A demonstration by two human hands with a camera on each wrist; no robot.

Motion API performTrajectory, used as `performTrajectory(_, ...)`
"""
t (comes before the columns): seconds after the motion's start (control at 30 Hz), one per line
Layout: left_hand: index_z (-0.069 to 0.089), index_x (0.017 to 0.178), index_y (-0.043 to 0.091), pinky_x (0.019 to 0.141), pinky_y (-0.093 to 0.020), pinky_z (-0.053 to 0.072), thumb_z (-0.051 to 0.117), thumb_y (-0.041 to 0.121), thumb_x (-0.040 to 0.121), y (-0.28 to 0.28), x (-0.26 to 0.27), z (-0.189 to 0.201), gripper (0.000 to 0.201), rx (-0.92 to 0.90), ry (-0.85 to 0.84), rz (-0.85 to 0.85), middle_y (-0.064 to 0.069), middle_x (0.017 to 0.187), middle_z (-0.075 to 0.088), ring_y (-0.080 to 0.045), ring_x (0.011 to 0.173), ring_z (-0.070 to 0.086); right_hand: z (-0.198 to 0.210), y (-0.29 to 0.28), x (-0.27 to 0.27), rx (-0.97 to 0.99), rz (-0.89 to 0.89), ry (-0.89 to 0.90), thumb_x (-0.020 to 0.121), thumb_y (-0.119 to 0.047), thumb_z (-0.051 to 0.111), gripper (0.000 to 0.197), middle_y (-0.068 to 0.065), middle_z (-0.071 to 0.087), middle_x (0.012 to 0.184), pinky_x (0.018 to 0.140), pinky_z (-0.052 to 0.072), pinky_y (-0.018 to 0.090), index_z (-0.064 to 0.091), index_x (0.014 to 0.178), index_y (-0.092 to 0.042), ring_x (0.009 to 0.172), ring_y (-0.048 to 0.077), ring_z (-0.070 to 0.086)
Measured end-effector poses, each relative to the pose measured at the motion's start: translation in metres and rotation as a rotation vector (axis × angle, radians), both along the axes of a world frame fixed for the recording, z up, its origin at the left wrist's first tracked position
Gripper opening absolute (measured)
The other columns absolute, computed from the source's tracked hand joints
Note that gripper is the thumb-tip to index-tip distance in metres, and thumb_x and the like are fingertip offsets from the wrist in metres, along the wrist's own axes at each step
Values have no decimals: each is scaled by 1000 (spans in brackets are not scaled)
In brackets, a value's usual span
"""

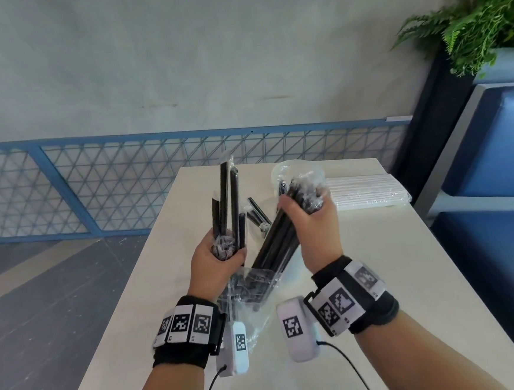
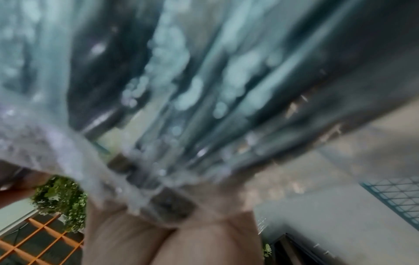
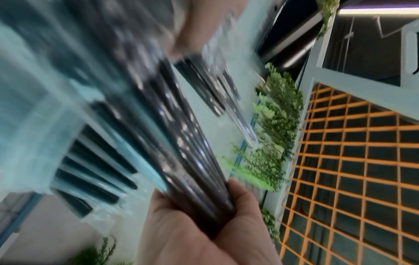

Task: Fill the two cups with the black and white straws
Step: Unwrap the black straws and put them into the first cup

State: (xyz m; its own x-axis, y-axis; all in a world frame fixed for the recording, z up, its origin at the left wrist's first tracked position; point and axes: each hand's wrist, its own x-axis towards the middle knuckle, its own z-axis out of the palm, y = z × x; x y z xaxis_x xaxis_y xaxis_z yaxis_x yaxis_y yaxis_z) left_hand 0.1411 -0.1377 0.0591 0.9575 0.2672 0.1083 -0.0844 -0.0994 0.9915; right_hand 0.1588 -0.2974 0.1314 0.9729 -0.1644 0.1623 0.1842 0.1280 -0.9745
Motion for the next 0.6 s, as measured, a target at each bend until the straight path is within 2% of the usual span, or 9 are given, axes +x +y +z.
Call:
performTrajectory(0.07,60,87,28,79,-46,56,74,0,72,0,2,0,35,23,-3,11,-2,83,68,-25,81,66,10,-8,8,46,-27,-19,81,-8,66,17,5,57,75,64,52,31,52,87,-13,69,19,58)
performTrajectory(0.17,59,86,29,79,-35,54,74,0,73,-5,4,3,35,60,-26,-1,2,81,67,-18,77,64,18,-12,15,5,-15,-42,83,-9,65,16,4,56,74,57,50,19,51,90,-12,63,15,56)
performTrajectory(0.2,58,86,29,77,-31,53,74,0,72,-6,4,4,36,71,-30,-2,3,81,67,-16,76,64,20,-13,16,-7,-11,-42,82,-9,65,16,4,58,74,57,51,19,51,91,-11,63,15,57)
performTrajectory(0.23,58,86,30,75,-27,51,74,1,72,-7,5,4,36,83,-28,0,4,81,66,-13,75,64,22,-13,19,-7,-23,-43,81,-11,66,18,6,60,76,60,53,23,51,92,-10,65,16,60)
performTrajectory(0.33,57,82,32,68,-15,49,75,2,71,-8,8,6,37,114,-33,12,7,77,65,0,67,62,41,-20,27,21,-110,-79,71,-22,69,26,15,63,83,70,55,44,53,89,-11,73,28,62)
performTrajectory(0.4,58,81,30,68,-18,50,76,2,70,-6,9,6,35,120,-38,12,5,75,65,-3,67,62,58,-29,31,57,-154,-145,67,-23,67,29,17,61,84,69,54,43,52,88,-10,72,26,60)
performTrajectory(0.47,60,82,29,73,-29,53,77,8,67,-6,10,7,32,104,-33,4,1,76,67,-16,73,64,74,-37,35,61,-216,-211,68,-22,66,29,16,59,84,68,53,39,51,89,-9,71,25,58)
performTrajectory(0.53,61,82,29,76,-38,54,74,16,62,-7,9,9,27,82,-30,-8,-4,77,68,-25,76,65,82,-40,39,33,-265,-276,69,-23,68,29,17,60,85,71,54,40,50,89,-11,74,30,60)
performTrajectory(0.6,61,83,28,77,-41,55,71,18,61,-9,8,10,26,78,-31,-18,-8,79,68,-31,79,66,81,-38,39,-52,-265,-305,73,-19,70,26,9,61,83,74,55,39,50,89,-15,76,26,62)
